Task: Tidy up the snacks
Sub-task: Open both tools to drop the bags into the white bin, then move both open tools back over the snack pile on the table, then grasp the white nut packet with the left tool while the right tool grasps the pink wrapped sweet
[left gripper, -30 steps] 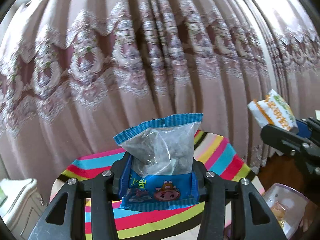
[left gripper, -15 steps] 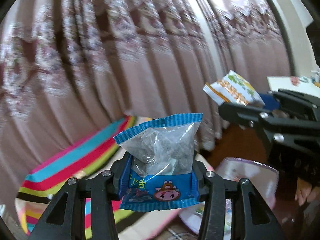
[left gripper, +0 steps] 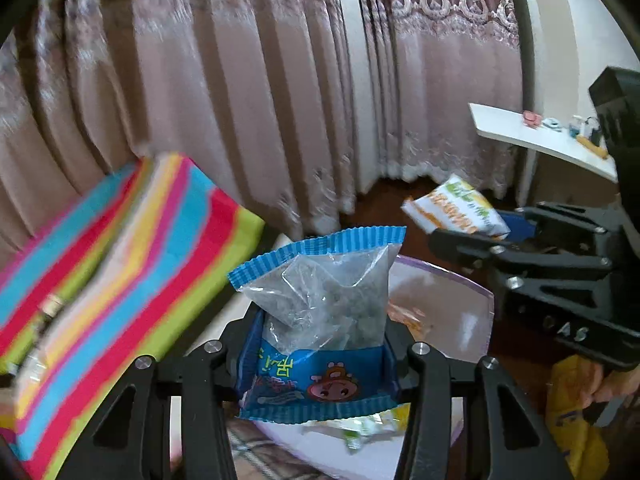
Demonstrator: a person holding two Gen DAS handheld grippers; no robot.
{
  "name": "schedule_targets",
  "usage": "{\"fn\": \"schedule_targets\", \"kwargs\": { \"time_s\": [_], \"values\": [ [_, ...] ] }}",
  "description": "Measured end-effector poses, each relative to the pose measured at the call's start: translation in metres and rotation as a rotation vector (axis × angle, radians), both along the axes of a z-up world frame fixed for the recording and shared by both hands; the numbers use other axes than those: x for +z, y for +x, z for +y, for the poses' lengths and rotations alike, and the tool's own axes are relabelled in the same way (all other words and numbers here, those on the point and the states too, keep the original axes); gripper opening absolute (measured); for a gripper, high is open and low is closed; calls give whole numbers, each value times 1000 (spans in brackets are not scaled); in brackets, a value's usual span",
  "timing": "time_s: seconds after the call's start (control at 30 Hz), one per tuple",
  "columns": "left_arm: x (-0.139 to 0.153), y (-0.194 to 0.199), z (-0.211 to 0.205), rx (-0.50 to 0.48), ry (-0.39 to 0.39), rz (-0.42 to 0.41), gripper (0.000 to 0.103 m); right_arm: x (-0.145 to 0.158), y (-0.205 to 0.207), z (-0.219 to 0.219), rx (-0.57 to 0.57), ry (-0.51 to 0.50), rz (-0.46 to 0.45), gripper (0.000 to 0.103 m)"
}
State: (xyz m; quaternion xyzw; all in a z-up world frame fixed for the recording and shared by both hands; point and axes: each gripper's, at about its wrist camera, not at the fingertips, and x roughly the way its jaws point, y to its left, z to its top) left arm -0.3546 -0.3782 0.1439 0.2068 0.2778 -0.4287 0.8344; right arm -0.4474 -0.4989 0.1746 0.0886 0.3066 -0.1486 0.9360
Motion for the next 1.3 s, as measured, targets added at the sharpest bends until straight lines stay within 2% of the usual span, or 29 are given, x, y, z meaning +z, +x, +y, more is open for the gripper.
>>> {"fn": "schedule_targets", "kwargs": {
  "time_s": [0.03,0.07,0.1,0.17,0.23,0.27,0.33,0.4,0.47,0.53,0.6,0.63,0.67,0.73,0.83,0.93,1.03,1.17,1.23,1.27,1.3],
  "values": [
    [-12,6,-6,-44,9,68,57,-7,5,-3,-6,11,40,49],
    [-28,13,-12,-96,35,151,61,-20,16,-6,-18,25,124,62],
    [-37,17,-15,-115,52,199,64,-30,21,-7,-29,29,173,67],
    [-63,33,-13,-115,81,325,65,-45,25,-5,-73,10,241,70],
    [-75,48,3,-98,69,378,65,-54,30,0,-77,-10,291,71],
    [-76,55,13,-82,56,364,65,-57,36,5,-66,-15,304,72],
    [-71,77,44,3,24,283,74,-59,53,19,-26,-26,325,75],
    [-64,103,79,122,-5,199,83,-60,79,42,62,-40,327,78],
    [-58,135,129,294,-31,118,85,-63,107,67,144,-29,320,79],
    [-52,171,171,438,-50,100,85,-65,147,99,260,20,306,79],
    [-51,203,219,584,-69,90,85,-69,183,130,349,47,286,79],
    [-52,225,252,694,-64,89,85,-70,196,139,380,54,280,79],
    [-53,238,270,752,-62,98,85,-70,215,154,422,66,278,79],
    [-60,279,324,924,-79,161,86,-72,253,185,501,83,284,79],
    [-76,331,377,1064,-108,254,86,-76,315,225,600,64,281,80],
    [-92,374,400,1117,-141,299,86,-88,364,253,615,55,266,80],
    [-101,405,403,1105,-174,309,86,-95,409,268,601,98,262,80],
    [-117,443,399,1095,-111,315,86,-116,485,287,617,203,271,80],
    [-122,455,396,1118,-23,250,86,-124,512,293,608,263,279,80],
    [-124,460,399,1139,-6,252,79,-129,529,298,601,312,274,80],
    [-122,457,407,1175,-34,234,49,-132,543,303,597,342,266,80]
  ]
}}
